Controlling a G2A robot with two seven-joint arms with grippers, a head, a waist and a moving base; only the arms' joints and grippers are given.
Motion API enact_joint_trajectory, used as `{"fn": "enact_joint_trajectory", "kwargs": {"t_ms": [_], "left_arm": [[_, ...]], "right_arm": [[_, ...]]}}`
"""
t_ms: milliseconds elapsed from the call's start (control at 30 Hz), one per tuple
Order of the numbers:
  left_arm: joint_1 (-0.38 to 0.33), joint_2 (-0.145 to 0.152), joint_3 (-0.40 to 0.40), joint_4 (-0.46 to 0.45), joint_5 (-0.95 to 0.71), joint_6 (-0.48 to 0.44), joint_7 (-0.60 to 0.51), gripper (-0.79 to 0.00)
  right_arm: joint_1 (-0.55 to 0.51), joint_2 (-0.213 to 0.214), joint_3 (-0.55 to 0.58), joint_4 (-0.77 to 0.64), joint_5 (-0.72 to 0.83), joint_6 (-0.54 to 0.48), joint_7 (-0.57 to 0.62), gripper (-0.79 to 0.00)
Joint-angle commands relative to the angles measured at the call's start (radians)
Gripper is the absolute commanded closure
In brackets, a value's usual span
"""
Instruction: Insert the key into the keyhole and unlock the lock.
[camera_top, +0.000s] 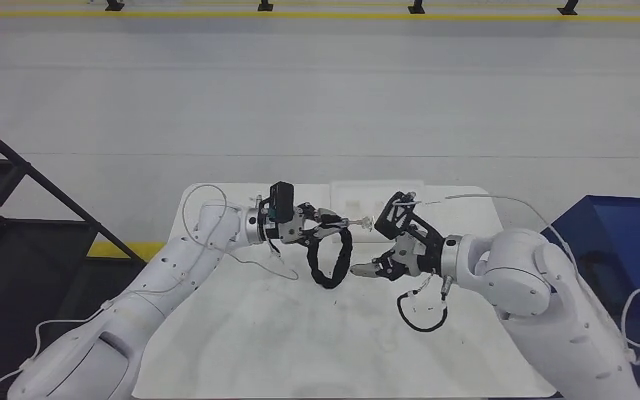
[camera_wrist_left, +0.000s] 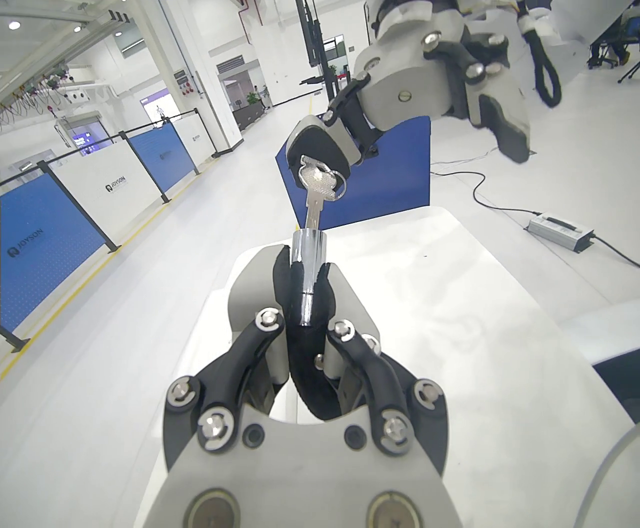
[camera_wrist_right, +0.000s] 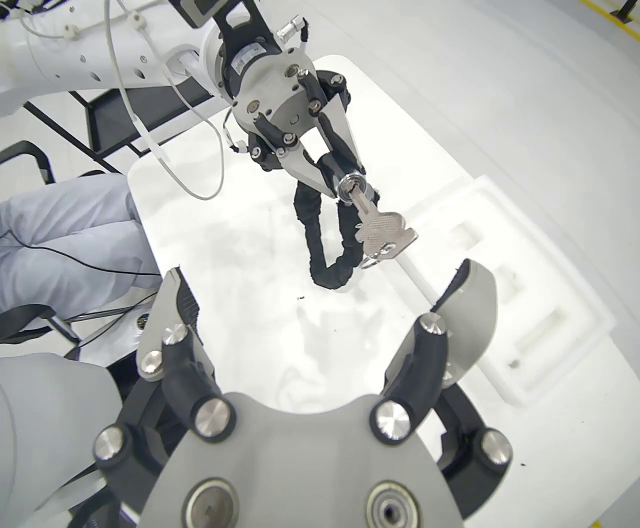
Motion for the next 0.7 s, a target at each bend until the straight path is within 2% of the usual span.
{"fn": "enact_joint_trajectory", "kwargs": {"t_ms": [0, 233, 667], "left_arm": [[0.000, -0.003, -0.003, 0.000, -0.022, -0.012, -0.018, 0.000], [0.000, -0.015, -0.007, -0.008, -0.063, -0.042, -0.077, 0.000], [0.005, -0.027, -0.011, -0.032, -0.047, -0.053, -0.105, 0.000]], "right_arm": [[-0.010, 0.000, -0.004, -0.009, -0.036, 0.002, -0.020, -0.785], [-0.032, -0.001, -0.015, -0.048, -0.114, 0.029, -0.069, -0.785], [-0.004, -0.010, -0.065, -0.046, -0.119, 0.055, -0.018, -0.785]]}}
